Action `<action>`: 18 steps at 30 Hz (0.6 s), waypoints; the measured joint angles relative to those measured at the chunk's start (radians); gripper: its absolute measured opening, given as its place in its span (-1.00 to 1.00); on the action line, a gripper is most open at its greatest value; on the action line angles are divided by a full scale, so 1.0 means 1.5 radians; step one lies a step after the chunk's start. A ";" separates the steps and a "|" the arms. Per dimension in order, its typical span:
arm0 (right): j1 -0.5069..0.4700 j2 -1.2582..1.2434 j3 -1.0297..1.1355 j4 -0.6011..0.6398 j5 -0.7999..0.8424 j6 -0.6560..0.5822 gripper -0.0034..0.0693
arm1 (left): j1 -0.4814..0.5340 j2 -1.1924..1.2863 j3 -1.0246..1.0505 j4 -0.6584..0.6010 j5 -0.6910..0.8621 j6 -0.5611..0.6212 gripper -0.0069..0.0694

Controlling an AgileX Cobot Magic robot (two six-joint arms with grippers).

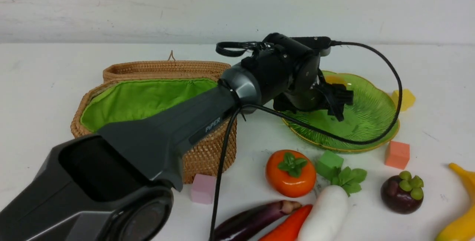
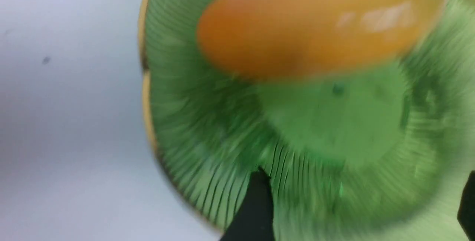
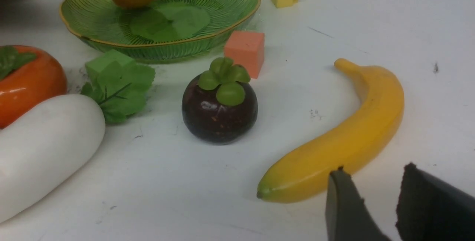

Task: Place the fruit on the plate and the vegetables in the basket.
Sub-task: Take a daikon with your left arm and place it on the basket on the left.

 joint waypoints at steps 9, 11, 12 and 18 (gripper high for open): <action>0.000 0.000 0.000 0.000 0.000 0.000 -0.24 | -0.002 -0.193 0.004 -0.100 0.266 0.219 0.63; 0.000 0.000 0.000 0.000 0.000 0.000 -0.24 | -0.002 -0.237 0.017 -0.100 0.273 0.224 0.60; 0.000 0.000 0.000 0.000 0.000 0.000 -0.24 | -0.002 -0.266 0.029 -0.100 0.276 0.227 0.59; 0.000 0.000 0.000 0.000 0.000 0.000 -0.24 | -0.002 -0.434 0.164 -0.148 0.272 0.250 0.56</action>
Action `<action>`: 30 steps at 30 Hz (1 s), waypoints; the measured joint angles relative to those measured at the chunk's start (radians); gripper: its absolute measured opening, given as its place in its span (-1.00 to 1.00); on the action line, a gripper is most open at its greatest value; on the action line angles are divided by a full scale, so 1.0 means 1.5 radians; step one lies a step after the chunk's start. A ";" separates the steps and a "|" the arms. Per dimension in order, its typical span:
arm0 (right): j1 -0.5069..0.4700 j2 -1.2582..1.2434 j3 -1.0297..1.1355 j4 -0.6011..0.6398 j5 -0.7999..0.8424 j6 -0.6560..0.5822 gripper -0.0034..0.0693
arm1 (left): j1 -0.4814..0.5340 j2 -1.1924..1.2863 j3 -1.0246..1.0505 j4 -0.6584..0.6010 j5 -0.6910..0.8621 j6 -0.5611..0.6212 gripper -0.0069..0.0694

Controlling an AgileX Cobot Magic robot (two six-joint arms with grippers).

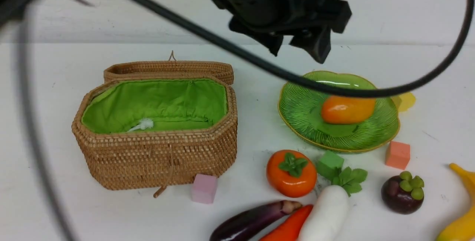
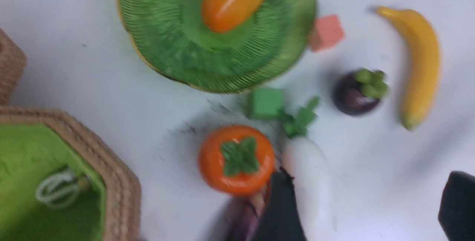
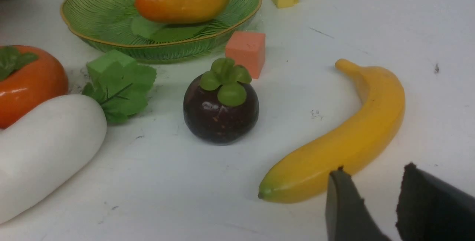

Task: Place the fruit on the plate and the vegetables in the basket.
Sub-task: Take a daikon with your left arm and place it on the basket on the left.

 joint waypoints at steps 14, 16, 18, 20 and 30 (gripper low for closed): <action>0.000 0.000 0.000 0.000 0.000 0.000 -0.24 | -0.120 0.082 0.277 0.052 -0.211 -0.029 0.55; 0.000 0.000 0.000 0.000 0.000 0.000 -0.24 | -0.129 0.108 0.273 0.078 -0.224 -0.058 0.55; 0.000 0.000 0.000 0.000 0.000 0.000 -0.24 | -0.143 0.140 0.259 0.104 -0.231 -0.077 0.55; 0.000 0.000 0.000 0.000 0.000 0.000 -0.24 | -0.152 0.165 0.247 0.113 -0.236 -0.081 0.55; 0.000 0.000 0.000 0.000 0.000 0.000 -0.24 | -0.155 0.201 0.236 0.166 -0.238 -0.103 0.60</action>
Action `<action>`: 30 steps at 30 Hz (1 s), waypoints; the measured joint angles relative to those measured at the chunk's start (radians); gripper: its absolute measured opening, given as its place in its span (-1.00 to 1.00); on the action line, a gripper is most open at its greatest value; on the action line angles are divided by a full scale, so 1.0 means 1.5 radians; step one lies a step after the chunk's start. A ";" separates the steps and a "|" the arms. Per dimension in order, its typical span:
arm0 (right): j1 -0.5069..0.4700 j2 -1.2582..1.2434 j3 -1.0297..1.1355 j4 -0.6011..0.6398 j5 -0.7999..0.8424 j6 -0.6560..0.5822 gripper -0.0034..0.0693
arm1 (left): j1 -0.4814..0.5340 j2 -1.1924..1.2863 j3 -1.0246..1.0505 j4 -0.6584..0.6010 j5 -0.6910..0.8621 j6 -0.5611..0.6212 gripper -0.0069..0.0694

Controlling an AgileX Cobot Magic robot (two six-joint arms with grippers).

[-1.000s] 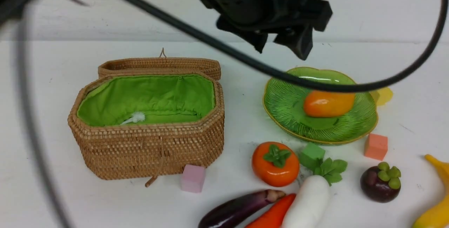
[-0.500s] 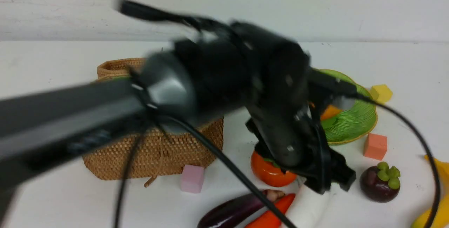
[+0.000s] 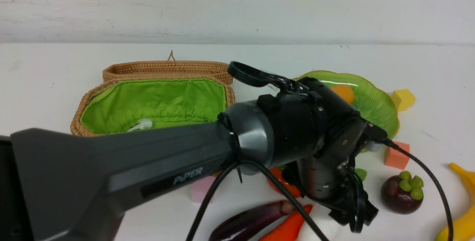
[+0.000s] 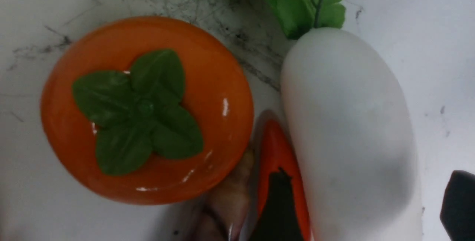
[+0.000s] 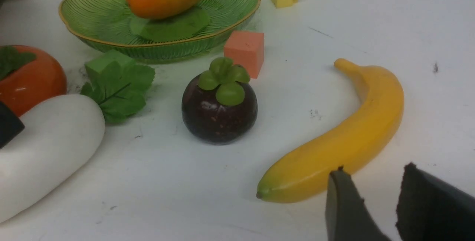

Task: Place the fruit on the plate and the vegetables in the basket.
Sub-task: Take a daikon with your left arm and place it on the basket on the left.

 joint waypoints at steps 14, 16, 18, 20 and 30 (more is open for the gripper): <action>0.000 0.000 0.000 0.000 0.000 0.000 -0.24 | 0.000 0.054 -0.001 -0.015 -0.004 -0.033 0.62; 0.000 0.000 0.000 0.000 0.000 0.000 -0.24 | 0.000 0.057 -0.001 -0.015 -0.005 -0.028 0.59; 0.000 0.000 0.000 0.000 0.000 0.000 -0.24 | 0.000 0.057 -0.001 -0.014 -0.005 -0.023 0.57; 0.000 0.000 0.000 0.000 0.000 0.000 -0.24 | 0.000 0.053 -0.004 -0.012 -0.003 -0.008 0.45; 0.000 0.000 0.000 0.000 0.000 0.000 -0.24 | 0.000 -0.020 -0.051 -0.077 0.070 0.072 0.37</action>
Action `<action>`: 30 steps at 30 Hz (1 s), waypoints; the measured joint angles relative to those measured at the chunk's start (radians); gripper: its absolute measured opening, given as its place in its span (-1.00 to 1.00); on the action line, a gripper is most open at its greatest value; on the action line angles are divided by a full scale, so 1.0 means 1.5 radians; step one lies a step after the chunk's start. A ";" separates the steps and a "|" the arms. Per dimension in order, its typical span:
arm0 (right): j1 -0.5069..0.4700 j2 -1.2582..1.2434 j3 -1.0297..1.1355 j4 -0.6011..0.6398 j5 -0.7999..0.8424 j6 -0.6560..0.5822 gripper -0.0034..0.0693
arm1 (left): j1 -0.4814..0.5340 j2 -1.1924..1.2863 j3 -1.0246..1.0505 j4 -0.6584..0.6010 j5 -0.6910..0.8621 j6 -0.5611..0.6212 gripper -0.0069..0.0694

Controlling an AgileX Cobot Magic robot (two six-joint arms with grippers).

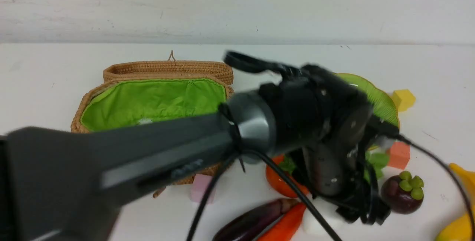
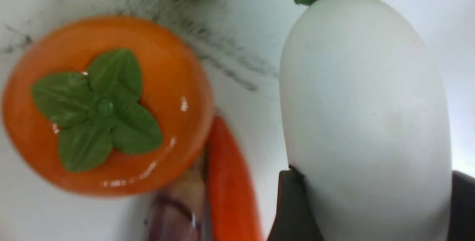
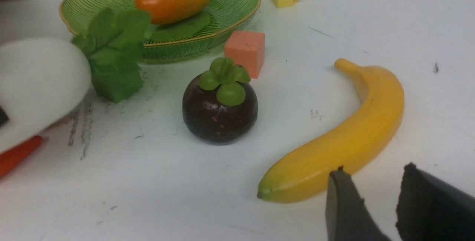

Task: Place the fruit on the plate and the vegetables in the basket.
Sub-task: Take a daikon with your left arm and place it on the basket on the left.

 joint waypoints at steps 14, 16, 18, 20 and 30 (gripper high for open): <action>0.000 0.000 0.000 0.000 0.000 0.000 -0.24 | 0.176 -0.241 -0.009 0.241 0.135 -0.069 0.37; 0.000 0.000 0.000 0.000 0.000 0.000 -0.24 | 0.240 -0.241 -0.004 0.270 0.140 -0.108 0.37; 0.000 0.000 0.000 0.000 0.000 0.000 -0.24 | 0.288 -0.238 0.013 0.276 0.135 -0.138 0.37; 0.000 0.000 0.000 0.000 0.000 0.000 -0.24 | 0.330 -0.232 0.041 0.277 0.123 -0.160 0.37; 0.000 0.000 0.000 0.000 0.000 0.000 -0.24 | 0.373 -0.210 0.137 0.277 0.027 -0.197 0.37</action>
